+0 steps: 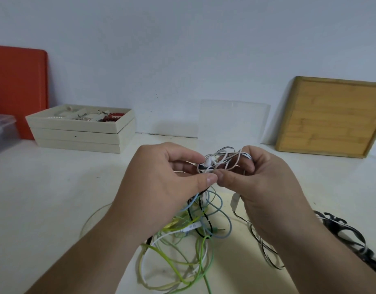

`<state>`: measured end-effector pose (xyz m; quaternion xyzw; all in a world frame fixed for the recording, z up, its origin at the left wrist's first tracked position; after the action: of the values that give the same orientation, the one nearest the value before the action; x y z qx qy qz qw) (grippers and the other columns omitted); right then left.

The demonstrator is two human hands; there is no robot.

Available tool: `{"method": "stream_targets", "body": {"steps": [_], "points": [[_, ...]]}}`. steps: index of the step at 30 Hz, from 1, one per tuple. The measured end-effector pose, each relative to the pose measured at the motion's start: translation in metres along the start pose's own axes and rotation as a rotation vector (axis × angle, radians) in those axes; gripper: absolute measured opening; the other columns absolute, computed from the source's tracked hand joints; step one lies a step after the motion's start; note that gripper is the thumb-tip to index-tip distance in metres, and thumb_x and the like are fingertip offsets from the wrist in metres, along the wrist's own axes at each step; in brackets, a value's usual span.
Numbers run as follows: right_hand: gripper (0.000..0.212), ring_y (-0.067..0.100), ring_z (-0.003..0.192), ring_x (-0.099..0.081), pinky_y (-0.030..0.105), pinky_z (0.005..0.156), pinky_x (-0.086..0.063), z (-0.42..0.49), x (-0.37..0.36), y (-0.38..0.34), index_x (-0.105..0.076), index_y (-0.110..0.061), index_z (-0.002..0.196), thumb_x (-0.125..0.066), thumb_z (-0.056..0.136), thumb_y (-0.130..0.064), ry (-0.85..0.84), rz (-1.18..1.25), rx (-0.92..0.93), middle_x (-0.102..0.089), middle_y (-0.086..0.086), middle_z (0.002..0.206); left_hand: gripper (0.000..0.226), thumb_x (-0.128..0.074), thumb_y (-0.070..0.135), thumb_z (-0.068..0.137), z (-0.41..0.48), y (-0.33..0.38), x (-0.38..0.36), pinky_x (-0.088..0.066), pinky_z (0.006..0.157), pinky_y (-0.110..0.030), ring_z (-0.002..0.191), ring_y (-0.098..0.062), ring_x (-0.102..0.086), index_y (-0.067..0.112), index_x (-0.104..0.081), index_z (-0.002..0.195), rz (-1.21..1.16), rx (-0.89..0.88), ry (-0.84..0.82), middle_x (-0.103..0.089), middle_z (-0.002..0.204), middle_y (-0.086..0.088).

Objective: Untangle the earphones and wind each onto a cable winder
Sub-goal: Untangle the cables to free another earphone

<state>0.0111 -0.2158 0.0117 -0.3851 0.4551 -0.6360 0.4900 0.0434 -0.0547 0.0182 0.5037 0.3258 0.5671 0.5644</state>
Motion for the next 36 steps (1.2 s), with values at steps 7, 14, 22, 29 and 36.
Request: {"method": "stream_targets", "body": {"steps": [7, 14, 22, 29, 36], "points": [[0.032, 0.025, 0.07, -0.054, 0.037, 0.059, -0.04, 0.0005, -0.0021, -0.001, -0.053, -0.024, 0.047, -0.079, 0.057, -0.007, -0.044, 0.055, -0.009, -0.063, 0.029, 0.076, 0.021, -0.082, 0.008, 0.075, 0.0021, 0.001, 0.0006, -0.056, 0.068, -0.021, 0.074, -0.003, -0.072, 0.028, -0.079, 0.084, 0.083, -0.09, 0.022, -0.076, 0.079, 0.011], [0.039, 0.028, 0.07, -0.041, 0.051, 0.054, -0.03, 0.002, 0.0025, 0.0058, -0.045, -0.016, 0.057, -0.081, 0.048, -0.025, 0.018, 0.045, -0.054, -0.055, 0.021, 0.072, 0.03, -0.072, 0.003, 0.079, -0.001, 0.0074, -0.002, -0.052, 0.065, -0.012, 0.07, 0.002, -0.07, 0.032, -0.08, 0.083, 0.275, -0.243, 0.061, -0.072, 0.079, 0.017], [0.051, 0.02, 0.06, -0.047, 0.044, 0.062, -0.037, -0.0016, 0.0012, -0.0004, -0.039, -0.016, 0.052, -0.087, 0.066, -0.014, 0.042, 0.012, -0.04, -0.058, 0.011, 0.064, 0.027, -0.078, -0.002, 0.074, -0.0015, 0.0076, -0.001, -0.054, 0.057, -0.016, 0.058, -0.006, -0.068, 0.024, -0.072, 0.07, 0.132, -0.209, 0.112, -0.071, 0.064, 0.01], [0.051, 0.029, 0.066, -0.041, 0.049, 0.066, -0.027, -0.0014, -0.0026, 0.0012, -0.037, -0.022, 0.05, -0.082, 0.071, -0.009, -0.013, 0.128, -0.146, -0.062, 0.008, 0.063, 0.031, -0.067, -0.007, 0.079, 0.0002, 0.0044, -0.0018, -0.052, 0.053, -0.025, 0.059, -0.017, -0.068, 0.024, -0.066, 0.081, 0.002, -0.139, 0.116, -0.065, 0.075, -0.004], [0.052, 0.021, 0.062, -0.059, 0.039, 0.061, -0.042, -0.0013, -0.0003, 0.0026, -0.033, -0.019, 0.057, -0.077, 0.078, -0.001, 0.006, 0.101, -0.108, -0.062, 0.013, 0.069, 0.037, -0.073, -0.005, 0.066, 0.0016, -0.0011, -0.0019, -0.051, 0.061, -0.032, 0.061, -0.014, -0.066, 0.02, -0.067, 0.093, -0.22, 0.026, 0.124, -0.066, 0.073, 0.002]]}}
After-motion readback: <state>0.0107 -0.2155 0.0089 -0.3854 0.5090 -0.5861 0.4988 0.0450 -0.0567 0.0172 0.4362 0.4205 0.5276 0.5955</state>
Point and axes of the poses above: each hand's wrist, its own z-axis towards the middle knuckle, its own x-axis out of the back of the hand, y = z × x, the point moved 4 cm from there along z, towards the middle knuckle
